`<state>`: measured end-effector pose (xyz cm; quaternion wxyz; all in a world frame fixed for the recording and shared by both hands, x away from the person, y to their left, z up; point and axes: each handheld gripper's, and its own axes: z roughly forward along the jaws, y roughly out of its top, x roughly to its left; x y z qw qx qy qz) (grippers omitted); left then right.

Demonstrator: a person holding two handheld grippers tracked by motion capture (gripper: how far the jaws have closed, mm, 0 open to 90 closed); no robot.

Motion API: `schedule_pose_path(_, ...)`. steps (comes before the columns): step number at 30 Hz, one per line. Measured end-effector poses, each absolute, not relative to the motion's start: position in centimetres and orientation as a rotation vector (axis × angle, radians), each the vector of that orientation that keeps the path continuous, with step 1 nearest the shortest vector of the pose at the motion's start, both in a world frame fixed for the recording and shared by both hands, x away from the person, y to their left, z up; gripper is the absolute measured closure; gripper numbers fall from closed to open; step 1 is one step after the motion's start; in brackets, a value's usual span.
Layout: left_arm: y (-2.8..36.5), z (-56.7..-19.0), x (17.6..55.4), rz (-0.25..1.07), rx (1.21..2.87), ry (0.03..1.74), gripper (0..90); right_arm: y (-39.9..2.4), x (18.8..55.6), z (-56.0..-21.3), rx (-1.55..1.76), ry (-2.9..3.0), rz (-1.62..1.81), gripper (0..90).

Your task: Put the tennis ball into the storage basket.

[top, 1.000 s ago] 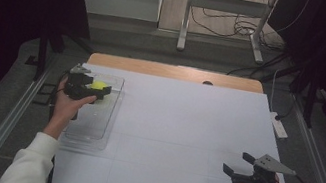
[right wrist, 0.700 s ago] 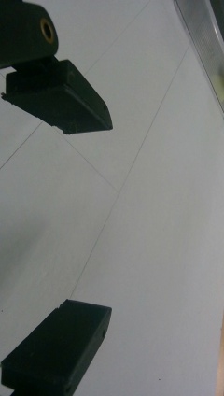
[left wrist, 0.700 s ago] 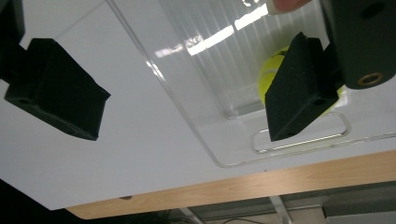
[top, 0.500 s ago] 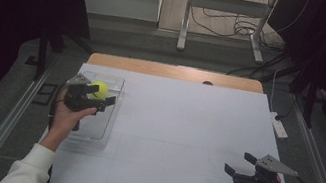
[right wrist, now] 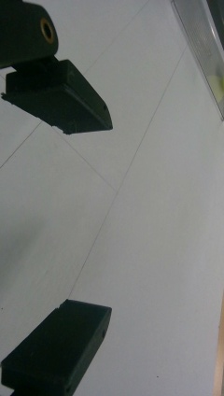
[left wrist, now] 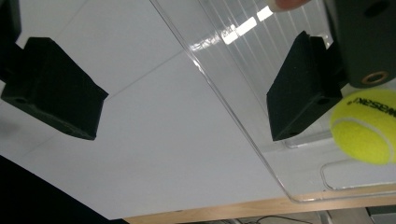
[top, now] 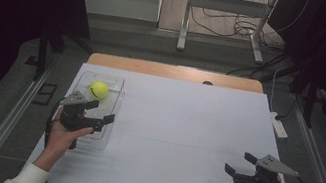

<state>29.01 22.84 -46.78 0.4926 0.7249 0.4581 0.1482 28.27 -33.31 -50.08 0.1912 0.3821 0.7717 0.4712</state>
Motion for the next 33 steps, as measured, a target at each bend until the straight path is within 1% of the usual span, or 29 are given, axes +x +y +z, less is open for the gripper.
schedule_pose_path(9, 22.4, -47.9, 26.5, 0.336, 1.763, 1.073, 12.5, -33.3, 28.3, -50.0, 1.074, 2.165, 1.335, 10.0)
schedule_pose_path(18, 22.0, -49.1, 24.5, 0.344, 1.791, 1.034, 12.3, -33.4, 28.3, -50.0, 1.07, 2.169, 1.337, 10.1)
schedule_pose_path(25, 21.0, -49.7, 24.1, 0.379, 1.848, 1.001, 12.1, -33.4, 28.2, -50.0, 1.062, 2.171, 1.349, 10.2)
schedule_pose_path(33, 21.0, -49.8, 24.1, 0.376, 1.849, 1.001, 12.0, -33.4, 28.2, -49.9, 1.063, 2.166, 1.359, 10.2)
